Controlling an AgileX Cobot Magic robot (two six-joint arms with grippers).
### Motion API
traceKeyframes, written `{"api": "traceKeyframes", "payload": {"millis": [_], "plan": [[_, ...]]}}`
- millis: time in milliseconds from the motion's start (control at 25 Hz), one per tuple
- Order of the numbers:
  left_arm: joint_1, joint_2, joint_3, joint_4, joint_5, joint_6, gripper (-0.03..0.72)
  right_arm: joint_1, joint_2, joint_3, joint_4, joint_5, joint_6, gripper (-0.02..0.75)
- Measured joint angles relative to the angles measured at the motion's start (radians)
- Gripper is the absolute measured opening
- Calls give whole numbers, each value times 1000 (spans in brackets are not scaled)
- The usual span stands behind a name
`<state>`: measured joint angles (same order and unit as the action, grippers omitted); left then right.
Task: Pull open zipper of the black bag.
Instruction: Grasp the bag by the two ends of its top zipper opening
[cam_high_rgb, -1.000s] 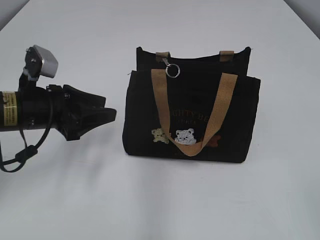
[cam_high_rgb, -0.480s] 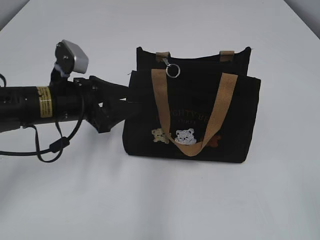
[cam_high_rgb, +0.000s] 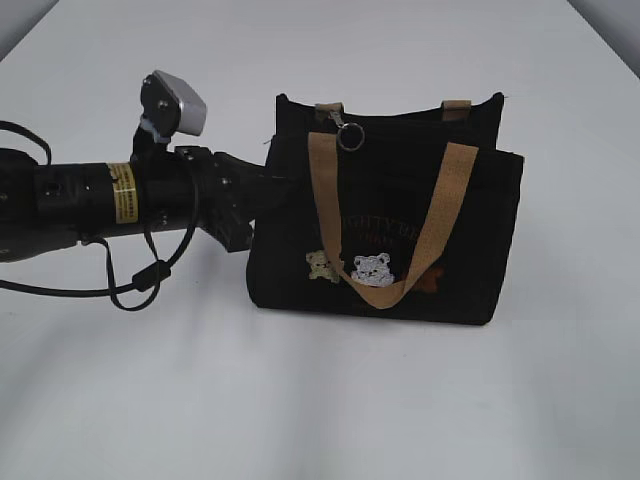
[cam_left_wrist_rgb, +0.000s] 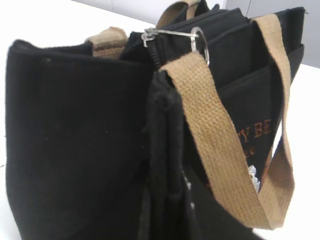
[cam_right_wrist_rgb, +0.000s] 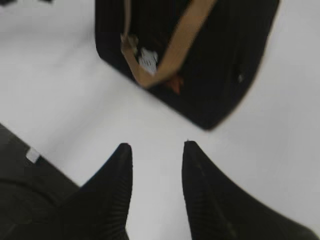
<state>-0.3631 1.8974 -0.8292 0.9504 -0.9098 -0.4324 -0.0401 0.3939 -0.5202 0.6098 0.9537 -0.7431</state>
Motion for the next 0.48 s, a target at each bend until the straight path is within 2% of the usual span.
{"api": "traceKeyframes", "payload": {"millis": [120, 240, 360, 480], "plan": [[0, 0, 0, 0, 0, 0, 67, 0, 274, -45, 275, -158, -320, 274], [0, 0, 0, 0, 0, 0, 67, 0, 580, -142, 486, -206, -654, 274], [0, 0, 0, 1, 0, 0, 67, 7, 823, -272, 595, -206, -874, 274], [0, 0, 0, 1, 0, 0, 67, 60, 1009, -404, 618, -216, -981, 274]]}}
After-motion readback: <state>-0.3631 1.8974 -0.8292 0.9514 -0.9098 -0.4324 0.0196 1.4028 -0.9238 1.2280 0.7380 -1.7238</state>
